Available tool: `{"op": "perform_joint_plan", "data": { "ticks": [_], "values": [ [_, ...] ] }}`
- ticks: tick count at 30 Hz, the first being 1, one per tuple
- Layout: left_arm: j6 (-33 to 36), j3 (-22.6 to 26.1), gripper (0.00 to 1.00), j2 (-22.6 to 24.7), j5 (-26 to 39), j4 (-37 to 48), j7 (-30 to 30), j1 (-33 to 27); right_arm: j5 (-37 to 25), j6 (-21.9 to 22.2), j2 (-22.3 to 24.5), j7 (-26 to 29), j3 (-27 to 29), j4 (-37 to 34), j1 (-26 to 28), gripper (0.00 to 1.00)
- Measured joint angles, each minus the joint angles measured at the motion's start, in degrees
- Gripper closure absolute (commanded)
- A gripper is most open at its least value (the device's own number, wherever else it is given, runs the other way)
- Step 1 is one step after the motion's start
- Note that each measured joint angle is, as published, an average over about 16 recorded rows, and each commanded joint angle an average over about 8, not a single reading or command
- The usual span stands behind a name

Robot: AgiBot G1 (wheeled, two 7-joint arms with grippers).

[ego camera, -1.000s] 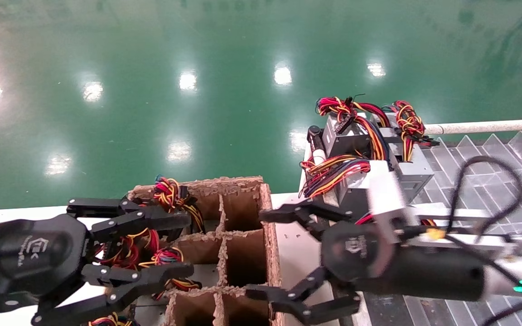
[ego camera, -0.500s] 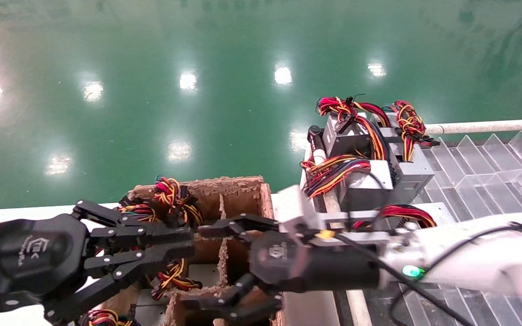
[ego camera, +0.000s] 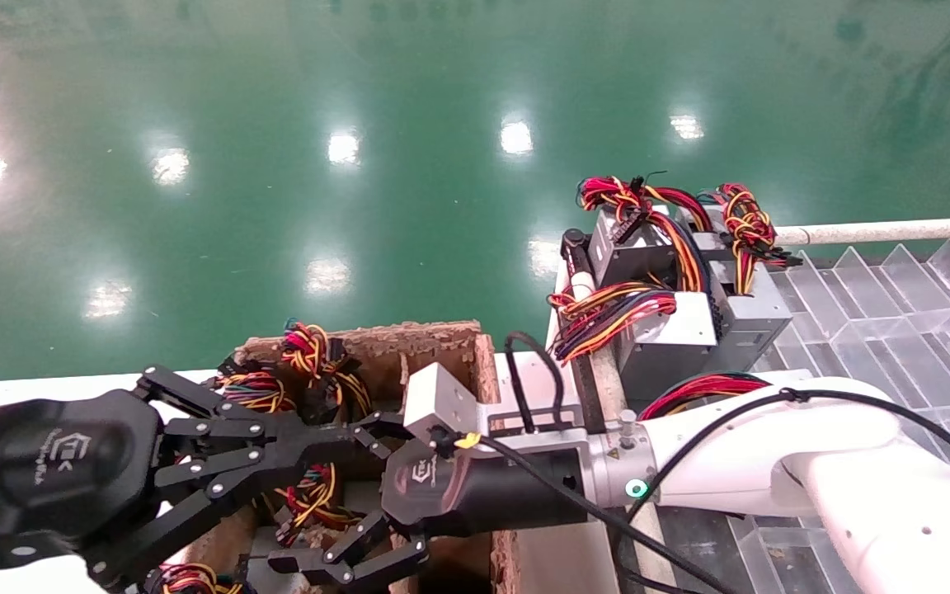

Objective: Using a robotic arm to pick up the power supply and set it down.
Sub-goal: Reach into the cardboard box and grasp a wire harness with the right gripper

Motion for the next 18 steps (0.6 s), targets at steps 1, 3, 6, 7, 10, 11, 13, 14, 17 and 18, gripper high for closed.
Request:
{"op": "perform_joint_plan", "data": {
  "ticks": [1, 3, 6, 7, 10, 11, 13, 14, 17, 18],
  "values": [
    [0.0, 0.0, 1.00, 0.0, 0.0, 0.0, 0.0, 0.0, -0.1, 0.0, -0.4, -0.5, -0.2, -0.9, 0.2, 1.00],
    [0.0, 0.0, 1.00, 0.0, 0.0, 0.0, 0.0, 0.0, -0.1, 0.0, -1.1, -1.3, -0.6, -2.6, 0.6, 1.00],
    [0.0, 0.0, 1.00, 0.0, 0.0, 0.0, 0.0, 0.0, 0.0, 0.1, -1.7, -2.2, -1.1, -4.6, 1.1, 1.00],
    [0.0, 0.0, 1.00, 0.0, 0.0, 0.0, 0.0, 0.0, 0.1, 0.2, -1.8, -2.5, -1.2, -5.2, 1.2, 1.00],
    [0.0, 0.0, 1.00, 0.0, 0.0, 0.0, 0.0, 0.0, 0.6, 0.3, -2.1, -3.0, -1.6, -6.4, 1.5, 1.00],
    [0.0, 0.0, 1.00, 0.0, 0.0, 0.0, 0.0, 0.0, 0.8, 0.3, -2.2, -3.1, -1.7, -6.8, 1.6, 1.00],
    [0.0, 0.0, 1.00, 0.0, 0.0, 0.0, 0.0, 0.0, 1.2, 0.5, -2.4, -3.3, -1.9, -7.3, 1.7, 1.00],
    [0.0, 0.0, 1.00, 0.0, 0.0, 0.0, 0.0, 0.0, 1.4, 0.6, -2.5, -3.4, -2.0, -7.5, 1.7, 1.00],
    [0.0, 0.0, 1.00, 0.0, 0.0, 0.0, 0.0, 0.0, 2.1, 0.8, -2.7, -3.5, -2.3, -7.8, 1.8, 1.00],
    [0.0, 0.0, 1.00, 0.0, 0.0, 0.0, 0.0, 0.0, 2.3, 0.9, -2.7, -3.6, -2.4, -7.9, 1.8, 1.00]
  ]
}}
